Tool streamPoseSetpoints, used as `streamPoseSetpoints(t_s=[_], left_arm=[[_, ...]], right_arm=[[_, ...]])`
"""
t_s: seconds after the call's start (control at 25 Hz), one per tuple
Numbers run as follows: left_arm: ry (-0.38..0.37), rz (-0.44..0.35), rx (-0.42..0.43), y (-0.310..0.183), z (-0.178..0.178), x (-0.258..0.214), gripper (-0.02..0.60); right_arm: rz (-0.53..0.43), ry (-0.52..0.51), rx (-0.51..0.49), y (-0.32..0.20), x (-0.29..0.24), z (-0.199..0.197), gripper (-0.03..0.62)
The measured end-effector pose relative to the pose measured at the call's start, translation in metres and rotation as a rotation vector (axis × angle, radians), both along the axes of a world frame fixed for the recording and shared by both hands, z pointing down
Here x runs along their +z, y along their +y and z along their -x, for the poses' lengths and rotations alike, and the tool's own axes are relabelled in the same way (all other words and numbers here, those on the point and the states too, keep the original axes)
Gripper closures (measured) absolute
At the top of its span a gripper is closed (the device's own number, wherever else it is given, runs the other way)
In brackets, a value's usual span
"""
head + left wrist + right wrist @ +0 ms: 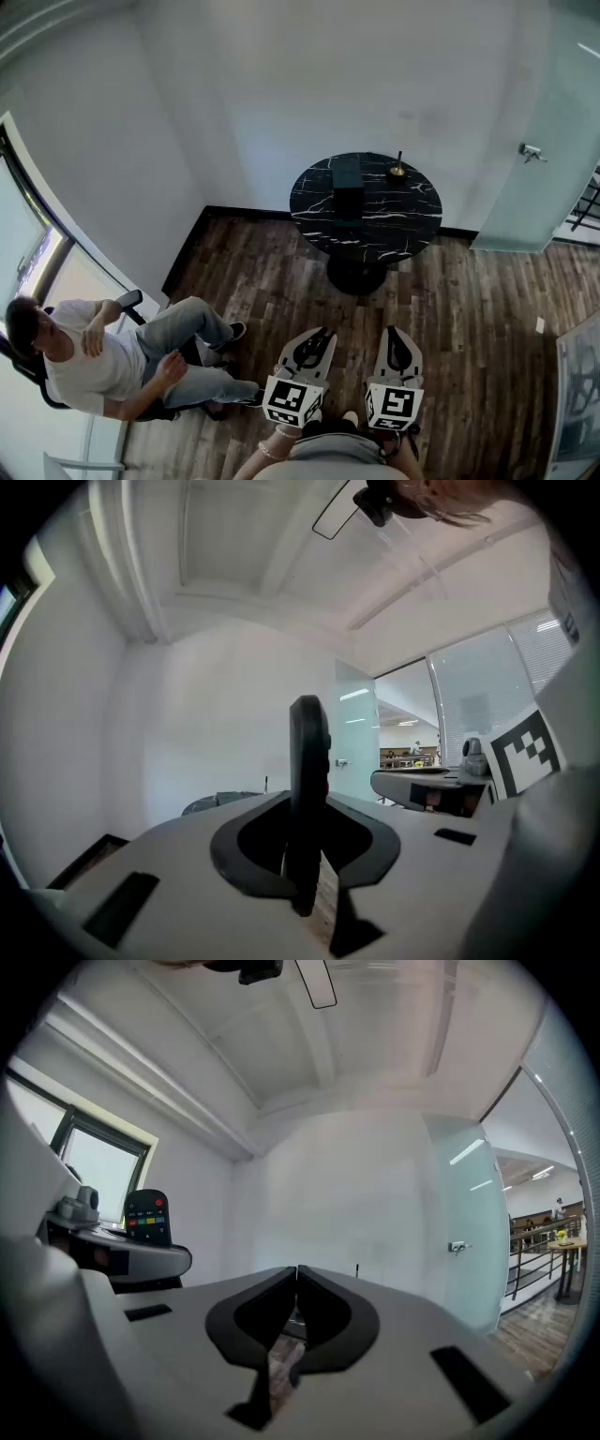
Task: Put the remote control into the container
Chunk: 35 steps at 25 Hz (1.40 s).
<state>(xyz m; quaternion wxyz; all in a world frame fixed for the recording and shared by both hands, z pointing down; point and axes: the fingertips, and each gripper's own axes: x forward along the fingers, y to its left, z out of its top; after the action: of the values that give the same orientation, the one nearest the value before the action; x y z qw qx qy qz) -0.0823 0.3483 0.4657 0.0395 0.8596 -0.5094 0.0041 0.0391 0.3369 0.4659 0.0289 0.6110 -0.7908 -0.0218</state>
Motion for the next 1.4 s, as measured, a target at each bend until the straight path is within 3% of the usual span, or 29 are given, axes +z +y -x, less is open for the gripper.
streamPoseSetpoints(t_s=[1.04, 1.4], left_arm=[[-0.005, 0.019, -0.036, 0.006, -0.049, 0.009, 0.512], [-0.019, 0.022, -0.029, -0.022, -0.051, 0.01, 0.512]], right_arm=[[-0.021, -0.038, -0.054, 0.004, 0.001, -0.045, 0.58], [-0.036, -0.047, -0.033, -0.019, -0.002, -0.062, 0.58]])
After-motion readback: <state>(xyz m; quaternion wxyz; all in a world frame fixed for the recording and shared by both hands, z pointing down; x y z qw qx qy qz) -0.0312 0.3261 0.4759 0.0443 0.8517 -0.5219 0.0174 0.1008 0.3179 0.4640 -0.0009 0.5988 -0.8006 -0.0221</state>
